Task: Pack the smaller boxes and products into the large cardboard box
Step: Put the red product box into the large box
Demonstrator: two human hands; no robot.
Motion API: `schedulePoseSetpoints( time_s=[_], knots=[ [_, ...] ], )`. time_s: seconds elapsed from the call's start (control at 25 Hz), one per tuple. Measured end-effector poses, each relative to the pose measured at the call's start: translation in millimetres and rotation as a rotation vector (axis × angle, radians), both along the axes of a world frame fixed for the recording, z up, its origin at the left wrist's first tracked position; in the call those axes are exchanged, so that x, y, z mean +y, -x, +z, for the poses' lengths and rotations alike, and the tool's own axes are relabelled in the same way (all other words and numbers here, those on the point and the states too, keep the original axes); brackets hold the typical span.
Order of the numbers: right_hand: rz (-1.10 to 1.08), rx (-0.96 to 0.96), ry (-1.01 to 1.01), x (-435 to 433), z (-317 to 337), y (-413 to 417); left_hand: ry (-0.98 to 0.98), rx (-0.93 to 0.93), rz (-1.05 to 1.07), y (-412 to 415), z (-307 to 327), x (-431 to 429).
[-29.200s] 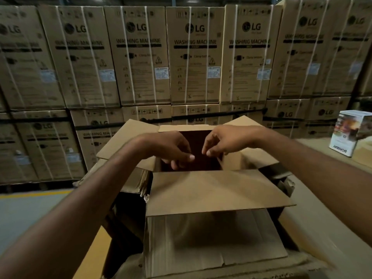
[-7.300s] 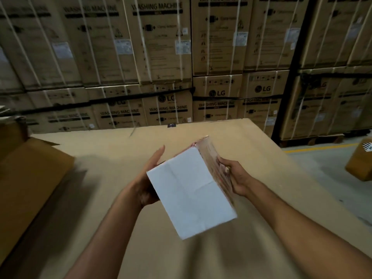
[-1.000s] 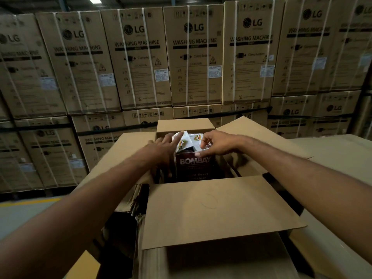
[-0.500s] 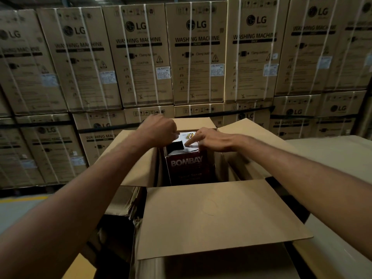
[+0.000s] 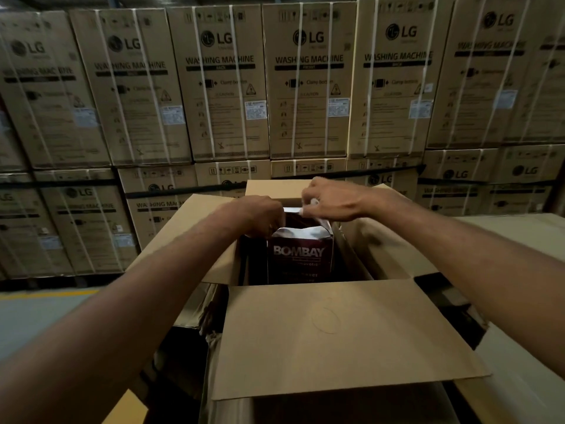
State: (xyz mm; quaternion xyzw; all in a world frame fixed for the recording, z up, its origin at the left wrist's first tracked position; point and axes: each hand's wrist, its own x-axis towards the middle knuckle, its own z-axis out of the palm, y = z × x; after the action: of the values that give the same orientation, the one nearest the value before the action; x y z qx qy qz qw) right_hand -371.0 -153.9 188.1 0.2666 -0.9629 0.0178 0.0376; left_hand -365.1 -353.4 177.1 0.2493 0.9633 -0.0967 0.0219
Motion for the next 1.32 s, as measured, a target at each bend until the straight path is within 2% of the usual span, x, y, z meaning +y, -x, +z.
schedulePoseSetpoints(
  time_s=[0.08,0.12,0.2,0.24,0.32,0.48,0.56,0.6,0.64,0.72,0.84,0.92,1.04,1.16,1.24,1.32],
  knots=[
    [-0.133,0.175,-0.011,17.9,10.4,-2.3,-0.035,-0.075,0.006,5.3,1.0,-1.0],
    [-0.210,0.216,-0.086,27.4,14.1,-4.2,-0.039,-0.091,0.022,8.7,-0.2,-2.1],
    [-0.311,0.143,-0.263,39.9,11.7,-11.7,-0.031,-0.088,0.082,12.0,-3.8,-2.2],
    [-0.321,0.082,-0.287,42.5,4.7,-13.4,-0.051,-0.076,0.113,14.3,-6.5,-1.6],
    [-0.295,0.129,-0.273,42.6,-13.3,-13.0,-0.149,-0.093,0.158,16.0,-12.8,-0.2],
    [-0.234,0.425,-0.202,32.6,-22.9,-2.4,-0.466,-0.309,0.228,9.8,-14.6,-12.3],
    [-0.159,0.550,-0.178,28.3,-12.7,-2.3,-0.574,-0.275,0.188,1.4,-9.0,-15.6],
    [-0.125,0.553,-0.145,26.4,-6.8,-3.6,-0.622,-0.229,0.171,-4.1,-4.3,-16.5],
    [-0.084,0.495,-0.067,24.2,-1.2,-6.1,-0.679,-0.200,0.149,-8.9,0.8,-16.5],
    [0.033,0.256,0.150,14.7,3.6,-15.7,-0.757,-0.231,0.068,-18.5,10.1,-16.6],
    [0.094,0.058,0.350,-0.2,-0.7,-19.2,-0.669,-0.382,0.065,-34.8,18.8,-13.5],
    [0.016,-0.055,0.292,-5.6,-1.6,-12.5,-0.532,-0.443,0.111,-38.4,16.6,-12.3],
    [-0.083,-0.294,0.026,-6.5,-12.8,-3.9,-0.428,-0.272,0.096,-25.1,-0.8,-12.0],
    [-0.092,-0.350,-0.141,-8.6,-24.5,4.4,-0.327,-0.250,0.114,-19.4,-10.3,-9.9],
    [-0.088,-0.478,-0.079,-12.2,-26.7,14.8,-0.233,-0.261,0.093,-14.3,-11.8,-7.3],
    [-0.139,-0.578,0.103,-17.5,-27.5,25.6,-0.233,-0.303,0.078,-8.1,-10.1,-5.8]
  ],
)
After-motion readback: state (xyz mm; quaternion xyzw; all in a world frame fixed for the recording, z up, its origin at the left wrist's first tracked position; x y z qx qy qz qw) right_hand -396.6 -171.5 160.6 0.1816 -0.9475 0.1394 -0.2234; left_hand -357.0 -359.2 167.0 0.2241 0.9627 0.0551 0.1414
